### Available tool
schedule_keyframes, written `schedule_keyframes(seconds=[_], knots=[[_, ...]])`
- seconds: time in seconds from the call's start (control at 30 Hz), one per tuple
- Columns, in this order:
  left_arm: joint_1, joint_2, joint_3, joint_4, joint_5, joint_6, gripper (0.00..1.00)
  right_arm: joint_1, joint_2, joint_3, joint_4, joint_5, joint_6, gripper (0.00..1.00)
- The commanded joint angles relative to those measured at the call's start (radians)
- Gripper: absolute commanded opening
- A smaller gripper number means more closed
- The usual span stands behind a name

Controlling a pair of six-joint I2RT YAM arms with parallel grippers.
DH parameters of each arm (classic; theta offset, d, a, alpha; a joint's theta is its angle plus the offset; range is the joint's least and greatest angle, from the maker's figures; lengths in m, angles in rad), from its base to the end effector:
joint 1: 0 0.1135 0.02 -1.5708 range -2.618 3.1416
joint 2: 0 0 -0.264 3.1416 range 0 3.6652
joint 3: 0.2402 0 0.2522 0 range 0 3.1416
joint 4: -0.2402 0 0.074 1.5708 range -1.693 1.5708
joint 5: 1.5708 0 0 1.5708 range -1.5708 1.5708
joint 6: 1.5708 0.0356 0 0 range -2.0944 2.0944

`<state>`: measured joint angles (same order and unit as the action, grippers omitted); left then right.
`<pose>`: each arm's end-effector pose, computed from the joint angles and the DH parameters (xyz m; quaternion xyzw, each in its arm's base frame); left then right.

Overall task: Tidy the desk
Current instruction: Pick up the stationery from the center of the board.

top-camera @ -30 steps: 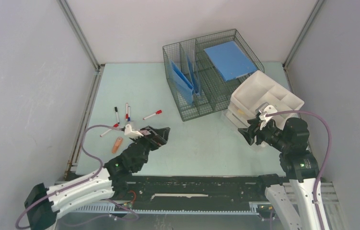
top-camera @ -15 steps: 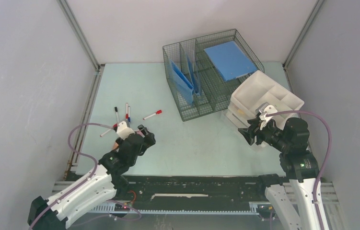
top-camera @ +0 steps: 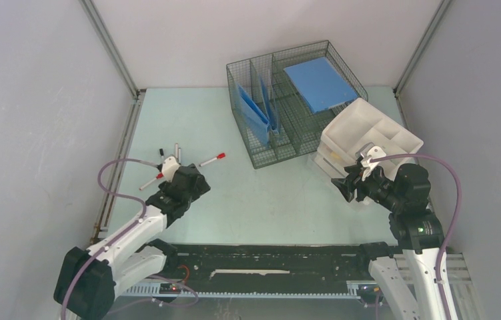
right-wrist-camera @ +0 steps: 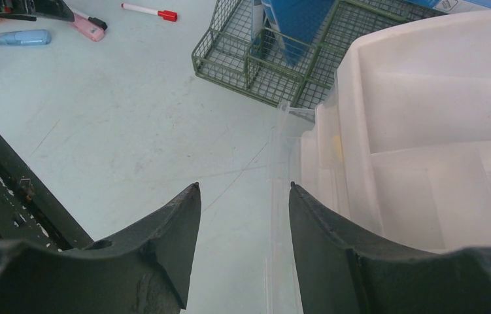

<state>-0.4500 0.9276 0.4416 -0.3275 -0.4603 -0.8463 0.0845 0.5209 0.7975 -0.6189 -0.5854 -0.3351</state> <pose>0.1681 -0.0636 0.1864 -0.2608 0.8704 -0.0483 0.4149 0.1059 0.0287 0.3347 -0.3256 0.7307 0.1650 0.5770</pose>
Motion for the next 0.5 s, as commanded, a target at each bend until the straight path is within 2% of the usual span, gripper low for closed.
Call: schedule_keyframes(seconds=[0.0, 0.07, 0.17, 0.47], knots=[[0.038, 0.067, 0.059, 0.003, -0.007, -0.087, 0.83, -0.005, -0.007, 0.011, 0.004, -0.010, -0.013, 0.60], [0.060, 0.113, 0.076, -0.003, 0.003, -0.114, 0.81, -0.005, -0.008, 0.011, 0.004, -0.010, -0.014, 0.60], [0.087, 0.190, 0.099, 0.007, 0.022, -0.139, 0.71, -0.004, -0.009, 0.011, 0.004, -0.009, -0.013, 0.60], [0.112, 0.368, 0.204, 0.009, 0.029, -0.155, 0.69, -0.005, -0.010, 0.010, 0.003, -0.007, -0.015, 0.60]])
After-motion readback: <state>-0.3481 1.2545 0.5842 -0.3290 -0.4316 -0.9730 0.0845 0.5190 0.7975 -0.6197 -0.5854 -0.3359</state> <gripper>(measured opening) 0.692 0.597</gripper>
